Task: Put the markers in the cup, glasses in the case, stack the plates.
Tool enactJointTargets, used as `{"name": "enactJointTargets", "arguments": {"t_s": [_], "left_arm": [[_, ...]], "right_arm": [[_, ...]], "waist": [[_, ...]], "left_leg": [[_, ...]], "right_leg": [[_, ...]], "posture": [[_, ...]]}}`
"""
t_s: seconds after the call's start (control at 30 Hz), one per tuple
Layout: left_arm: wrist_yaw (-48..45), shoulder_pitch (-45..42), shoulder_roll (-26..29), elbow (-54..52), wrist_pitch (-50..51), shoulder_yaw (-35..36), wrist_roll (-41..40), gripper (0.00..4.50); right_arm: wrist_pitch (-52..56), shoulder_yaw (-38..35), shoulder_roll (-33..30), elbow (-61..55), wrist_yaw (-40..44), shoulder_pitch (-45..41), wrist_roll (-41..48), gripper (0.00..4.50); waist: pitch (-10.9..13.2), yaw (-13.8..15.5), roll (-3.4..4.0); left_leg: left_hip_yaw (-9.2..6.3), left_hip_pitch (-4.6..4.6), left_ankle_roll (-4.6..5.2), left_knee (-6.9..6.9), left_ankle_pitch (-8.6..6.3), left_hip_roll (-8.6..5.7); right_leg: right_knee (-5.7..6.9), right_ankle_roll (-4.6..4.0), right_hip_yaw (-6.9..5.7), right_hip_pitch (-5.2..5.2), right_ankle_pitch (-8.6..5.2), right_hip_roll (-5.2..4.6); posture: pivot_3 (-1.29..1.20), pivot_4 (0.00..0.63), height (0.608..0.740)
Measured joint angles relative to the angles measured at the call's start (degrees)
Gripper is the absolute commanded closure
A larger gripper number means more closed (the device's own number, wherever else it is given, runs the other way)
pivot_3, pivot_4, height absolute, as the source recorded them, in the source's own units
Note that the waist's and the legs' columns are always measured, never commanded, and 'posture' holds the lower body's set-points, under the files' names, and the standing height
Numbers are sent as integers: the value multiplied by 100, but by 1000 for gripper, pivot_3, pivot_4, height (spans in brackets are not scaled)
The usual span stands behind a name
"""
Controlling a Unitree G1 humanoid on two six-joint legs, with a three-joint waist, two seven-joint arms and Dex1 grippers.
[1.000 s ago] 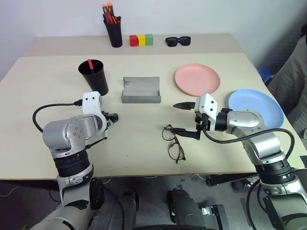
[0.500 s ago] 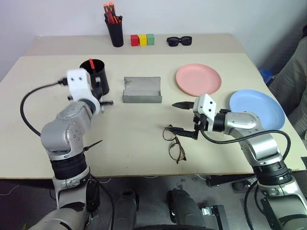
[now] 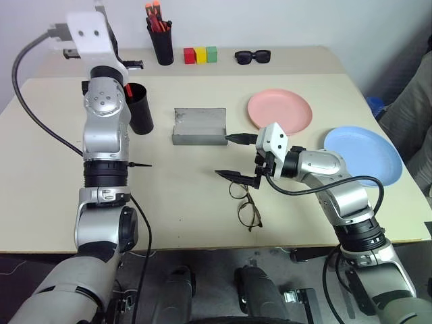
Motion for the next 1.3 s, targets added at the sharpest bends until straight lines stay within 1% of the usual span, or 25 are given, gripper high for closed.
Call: {"name": "enactJointTargets", "arguments": {"t_s": [0.07,0.13,0.23,0.27,0.3,0.33,0.37,0.4,0.43,0.73,0.77,0.83,0.87,0.9,0.93,0.97,1.03,1.1,1.17,1.3], "left_arm": [[17,-103,3,481,-297,-2,12,4433],[13,-132,13,744,-515,-1,9,4433],[7,-134,9,938,-666,0,-11,3368],[11,-134,7,959,-680,0,-12,2819],[43,-133,0,984,-716,0,-7,2360],[99,-133,-6,990,-751,-2,2,1758],[148,-133,-9,990,-774,-3,9,1324],[226,-133,-11,990,-791,-3,16,724],[262,-133,-14,990,-794,-2,15,304],[304,33,-109,795,-725,18,-117,304],[217,54,-134,743,-701,21,-154,139],[-592,220,-181,227,-332,-99,-498,139],[-1182,324,-181,-108,-40,-288,-679,139],[-1529,391,-163,-319,158,-471,-752,139],[-2085,501,-55,-620,520,-834,-761,139],[-2432,572,-4,-799,776,-1101,-745,139],[-3274,746,275,-1082,1410,-1764,-670,139],[-3789,878,420,-1130,1928,-2076,-615,139],[-4087,863,459,-1073,2271,-2193,-615,139],[-4967,535,687,-412,2694,-2466,-555,139]], "right_arm": [[1,10,22,-34,-59,28,0,0],[7,10,22,-72,-115,63,0,0],[19,8,19,-129,-188,129,1,0],[22,8,18,-132,-197,142,2,0],[26,8,13,-140,-211,154,3,0],[28,8,11,-146,-220,158,3,0],[29,8,11,-161,-226,160,4,0],[30,8,10,-185,-229,160,5,0],[30,8,8,-197,-229,160,6,0],[30,8,-14,-201,-169,160,7,0],[30,8,-20,-201,-166,159,7,0],[31,7,-59,-198,-155,157,5,0],[32,6,-94,-196,-148,152,4,0],[36,5,-108,-196,-138,143,5,0],[43,2,-169,-196,-103,141,8,0],[76,-4,-250,-199,-64,140,21,0],[256,-56,-658,-257,154,168,92,0],[390,-228,-1039,-360,355,259,148,0],[485,-308,-1263,-453,497,342,202,0],[595,-558,-1699,-633,652,586,291,0]], "waist": [[0,0,0],[0,-3,0],[0,-10,0],[0,-14,0],[0,-17,0],[0,-19,0],[0,-21,0],[0,-23,0],[0,-24,0],[0,-26,0],[0,-24,0],[0,-24,0],[0,-7,0],[0,2,0],[0,2,0],[0,-2,1],[2,-29,4],[3,-50,5],[3,-65,6],[4,-45,7]], "left_leg": [[0,0,0,1,0,0],[0,0,0,0,0,0],[0,0,0,1,0,0],[0,0,0,1,0,0],[0,0,0,1,0,0],[0,0,0,1,0,0],[0,0,0,1,0,0],[0,0,0,1,0,0],[-1,0,0,1,0,0],[-1,1,0,2,0,0],[-1,1,0,2,0,0],[0,0,0,2,0,0],[-1,-1,0,1,0,0],[-1,0,0,1,0,0],[0,0,0,2,0,-1],[-1,0,0,2,0,-2],[0,3,0,1,0,-1],[-1,5,1,0,0,1],[-1,7,1,-1,0,5],[0,7,2,1,0,2]], "right_leg": [[0,0,0,0,0,0],[1,0,0,0,0,0],[4,0,0,-1,0,0],[5,0,0,-1,0,1],[6,0,0,-1,0,1],[7,0,0,-1,0,1],[7,0,0,-1,0,1],[8,0,0,-2,0,1],[9,0,0,-1,0,1],[12,0,0,-2,0,1],[12,0,0,-2,0,1],[11,0,0,-1,0,1],[10,0,-1,0,0,1],[9,0,-1,1,0,1],[9,0,-1,3,0,1],[9,0,0,2,0,1],[12,-1,0,2,-1,2],[14,-2,1,0,-1,5],[17,-2,1,-2,-1,10],[16,-2,1,2,-2,7]], "posture": [[0,150,740],[0,150,740],[0,150,740],[0,150,740],[0,150,740],[0,150,740],[0,150,740],[0,150,740],[0,150,740],[0,150,740],[0,150,740],[0,150,740],[0,150,740],[0,150,740],[0,150,740],[0,150,740],[0,150,740],[0,150,740],[0,150,740],[0,150,740]]}}
